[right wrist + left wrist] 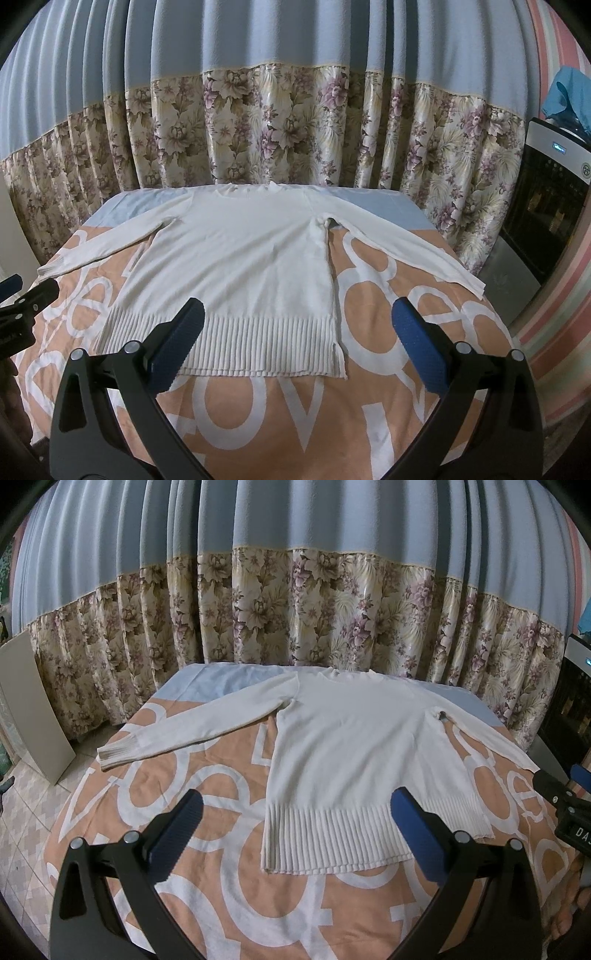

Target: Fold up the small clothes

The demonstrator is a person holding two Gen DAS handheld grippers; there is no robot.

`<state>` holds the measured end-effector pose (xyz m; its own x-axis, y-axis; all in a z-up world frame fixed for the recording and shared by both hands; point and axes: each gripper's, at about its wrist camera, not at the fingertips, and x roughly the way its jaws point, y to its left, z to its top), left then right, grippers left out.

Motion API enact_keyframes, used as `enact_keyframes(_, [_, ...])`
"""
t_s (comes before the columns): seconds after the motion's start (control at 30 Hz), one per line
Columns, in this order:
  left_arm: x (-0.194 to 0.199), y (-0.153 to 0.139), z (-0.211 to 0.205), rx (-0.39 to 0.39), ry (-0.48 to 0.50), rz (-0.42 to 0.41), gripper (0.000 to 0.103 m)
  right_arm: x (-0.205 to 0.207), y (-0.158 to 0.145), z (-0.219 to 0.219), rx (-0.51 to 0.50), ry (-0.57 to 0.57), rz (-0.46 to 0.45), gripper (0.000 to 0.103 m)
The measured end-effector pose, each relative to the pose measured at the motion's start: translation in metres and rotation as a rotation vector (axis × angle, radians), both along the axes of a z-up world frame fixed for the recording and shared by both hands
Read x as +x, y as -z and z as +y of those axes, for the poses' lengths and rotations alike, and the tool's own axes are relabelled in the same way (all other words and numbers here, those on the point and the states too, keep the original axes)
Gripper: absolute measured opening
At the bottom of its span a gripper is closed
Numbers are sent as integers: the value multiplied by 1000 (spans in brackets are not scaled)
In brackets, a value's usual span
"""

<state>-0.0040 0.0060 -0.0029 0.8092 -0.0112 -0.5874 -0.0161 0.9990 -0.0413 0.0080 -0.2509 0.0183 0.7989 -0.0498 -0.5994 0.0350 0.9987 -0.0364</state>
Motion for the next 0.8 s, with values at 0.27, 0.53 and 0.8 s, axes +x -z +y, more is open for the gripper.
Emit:
enact_keyframes(0.27, [-1, 1, 1, -1, -2, 1, 101, -2, 2, 0, -3, -1, 1, 100])
enact_keyframes(0.53, [-3, 4, 3, 2, -2, -1, 101, -2, 2, 0, -4, -1, 3, 100])
enact_keyframes(0.8, [-1, 2, 1, 2, -4, 1, 101, -2, 2, 0, -4, 0, 3, 100])
